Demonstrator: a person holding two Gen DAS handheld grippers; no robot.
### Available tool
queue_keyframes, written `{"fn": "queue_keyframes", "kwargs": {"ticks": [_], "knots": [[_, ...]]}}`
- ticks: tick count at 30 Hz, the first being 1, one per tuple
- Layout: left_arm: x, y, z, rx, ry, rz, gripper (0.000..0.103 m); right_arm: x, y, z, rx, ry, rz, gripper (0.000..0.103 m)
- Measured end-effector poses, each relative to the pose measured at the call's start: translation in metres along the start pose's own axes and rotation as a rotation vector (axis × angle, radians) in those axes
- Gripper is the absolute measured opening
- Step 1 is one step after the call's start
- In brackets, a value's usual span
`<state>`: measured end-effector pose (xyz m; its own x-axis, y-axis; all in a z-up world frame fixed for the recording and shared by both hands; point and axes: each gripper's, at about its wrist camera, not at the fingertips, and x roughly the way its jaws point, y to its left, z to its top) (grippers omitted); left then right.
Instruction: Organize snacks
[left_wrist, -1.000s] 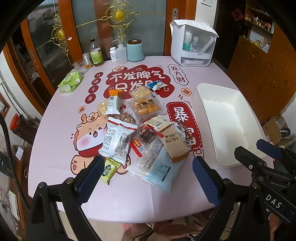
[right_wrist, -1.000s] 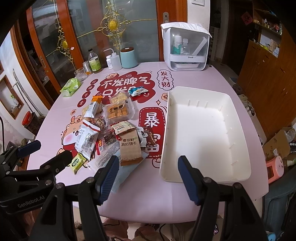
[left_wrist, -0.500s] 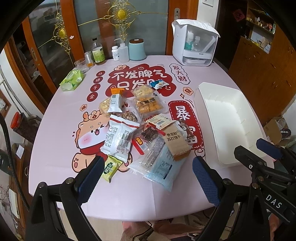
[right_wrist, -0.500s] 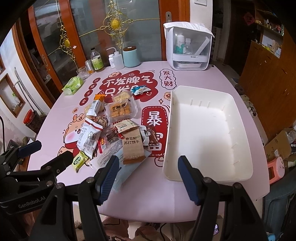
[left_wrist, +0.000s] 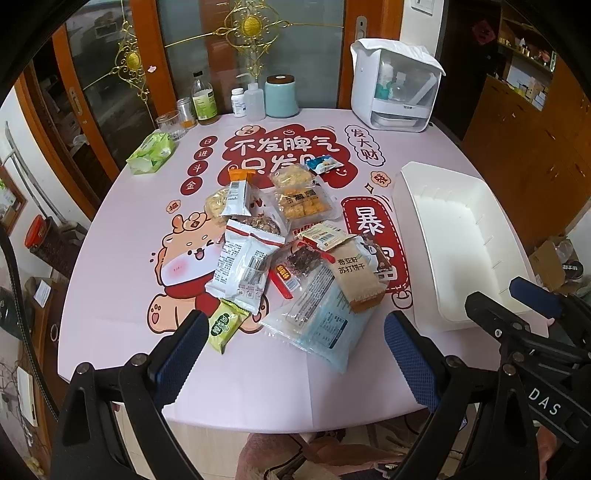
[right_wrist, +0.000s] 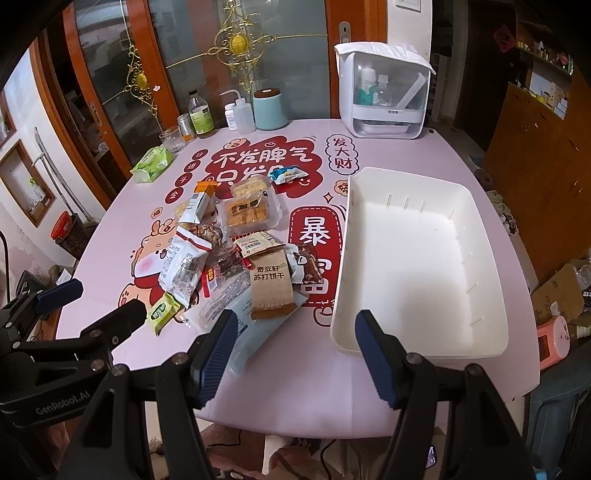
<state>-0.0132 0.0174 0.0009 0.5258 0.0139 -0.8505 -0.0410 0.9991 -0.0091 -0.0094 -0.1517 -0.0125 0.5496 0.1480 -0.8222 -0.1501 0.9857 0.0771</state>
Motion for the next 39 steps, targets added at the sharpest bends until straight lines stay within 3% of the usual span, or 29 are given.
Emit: {"fn": "queue_keyframes", "kwargs": {"ticks": [28, 39], "knots": [[0.000, 0.014, 0.010, 0.038, 0.002, -0.003, 0.095, 0.004, 0.021, 0.013, 0.018, -0.004, -0.007, 0.067], [0.017, 0.032, 0.026, 0.066, 0.028, -0.021, 0.095, 0.029, 0.034, 0.026, 0.059, 0.040, 0.012, 0.067]]}}
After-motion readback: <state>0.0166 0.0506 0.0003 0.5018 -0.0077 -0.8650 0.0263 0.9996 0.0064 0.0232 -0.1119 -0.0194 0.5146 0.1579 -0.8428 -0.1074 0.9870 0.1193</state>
